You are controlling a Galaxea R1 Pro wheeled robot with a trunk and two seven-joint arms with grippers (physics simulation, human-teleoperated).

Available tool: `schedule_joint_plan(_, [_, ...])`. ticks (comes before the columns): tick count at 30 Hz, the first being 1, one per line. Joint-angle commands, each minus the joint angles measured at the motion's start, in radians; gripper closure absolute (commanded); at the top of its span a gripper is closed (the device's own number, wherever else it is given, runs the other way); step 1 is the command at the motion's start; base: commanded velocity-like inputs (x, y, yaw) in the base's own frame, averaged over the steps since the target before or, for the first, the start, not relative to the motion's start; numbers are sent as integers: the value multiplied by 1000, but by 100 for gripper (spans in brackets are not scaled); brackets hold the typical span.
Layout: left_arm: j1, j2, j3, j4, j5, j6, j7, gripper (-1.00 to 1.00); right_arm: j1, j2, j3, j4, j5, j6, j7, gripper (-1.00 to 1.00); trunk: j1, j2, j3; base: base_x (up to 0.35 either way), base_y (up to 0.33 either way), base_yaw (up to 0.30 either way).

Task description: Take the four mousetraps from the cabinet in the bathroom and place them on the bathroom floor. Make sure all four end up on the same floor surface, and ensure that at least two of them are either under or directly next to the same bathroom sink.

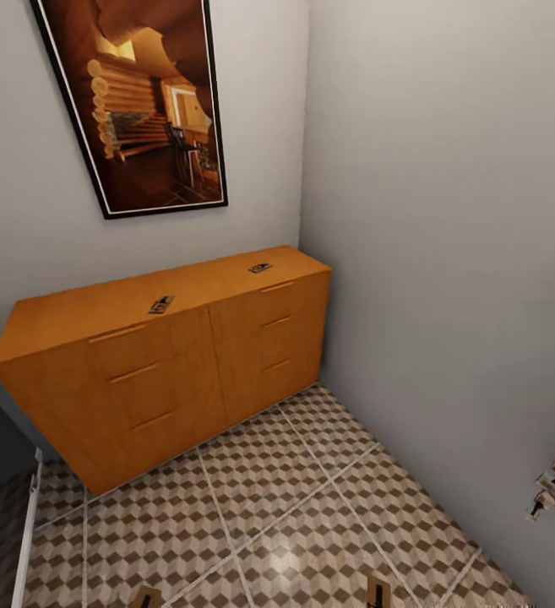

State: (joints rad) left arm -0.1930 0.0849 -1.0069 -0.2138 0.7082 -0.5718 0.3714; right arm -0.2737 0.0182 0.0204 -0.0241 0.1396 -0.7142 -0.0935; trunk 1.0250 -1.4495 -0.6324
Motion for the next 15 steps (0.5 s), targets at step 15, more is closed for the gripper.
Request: schedule_joint_plan(15, [0, 1, -9, -3, -1, 1, 14, 100, -1, 0, 3, 1, 6, -25, -1, 100, 0, 0, 1, 0, 0, -46])
